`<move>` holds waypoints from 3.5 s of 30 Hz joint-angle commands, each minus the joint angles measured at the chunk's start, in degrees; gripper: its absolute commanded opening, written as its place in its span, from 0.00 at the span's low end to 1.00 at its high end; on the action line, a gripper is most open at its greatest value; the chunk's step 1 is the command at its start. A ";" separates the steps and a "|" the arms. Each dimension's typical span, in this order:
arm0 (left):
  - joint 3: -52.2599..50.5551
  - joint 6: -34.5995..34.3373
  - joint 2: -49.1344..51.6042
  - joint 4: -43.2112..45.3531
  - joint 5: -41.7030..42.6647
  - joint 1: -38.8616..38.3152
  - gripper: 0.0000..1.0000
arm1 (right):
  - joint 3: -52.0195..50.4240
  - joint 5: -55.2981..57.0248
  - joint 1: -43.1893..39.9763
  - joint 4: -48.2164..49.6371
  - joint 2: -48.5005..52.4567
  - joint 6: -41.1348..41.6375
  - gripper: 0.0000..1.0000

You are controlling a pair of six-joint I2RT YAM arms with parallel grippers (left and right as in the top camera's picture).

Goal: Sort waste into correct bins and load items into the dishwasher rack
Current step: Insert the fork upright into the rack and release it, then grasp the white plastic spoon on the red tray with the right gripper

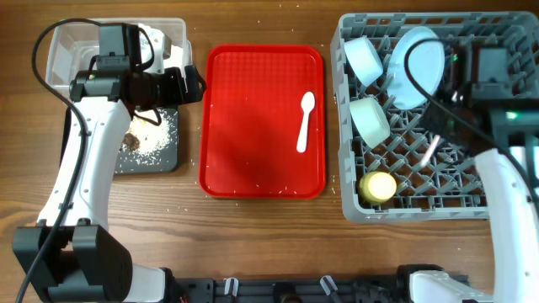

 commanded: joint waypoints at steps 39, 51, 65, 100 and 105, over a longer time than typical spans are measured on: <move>0.04 0.26 -0.83 0.15 0.07 0.15 1.00 | -4.15 -23.87 -0.42 12.20 5.35 -19.45 0.56; 0.04 0.26 -0.83 0.15 0.07 0.15 1.00 | 8.70 -21.79 20.94 29.66 14.51 -4.39 0.48; 0.07 0.26 -0.83 0.15 0.07 0.15 1.00 | 20.06 -14.10 24.04 18.51 44.63 1.70 0.54; 0.04 0.26 -0.83 0.15 0.07 0.15 1.00 | 27.71 -18.03 23.50 5.27 31.21 -11.91 0.04; 0.04 0.26 -0.83 0.15 0.07 0.15 1.00 | 27.69 -2.73 18.99 -6.29 17.14 -8.00 0.04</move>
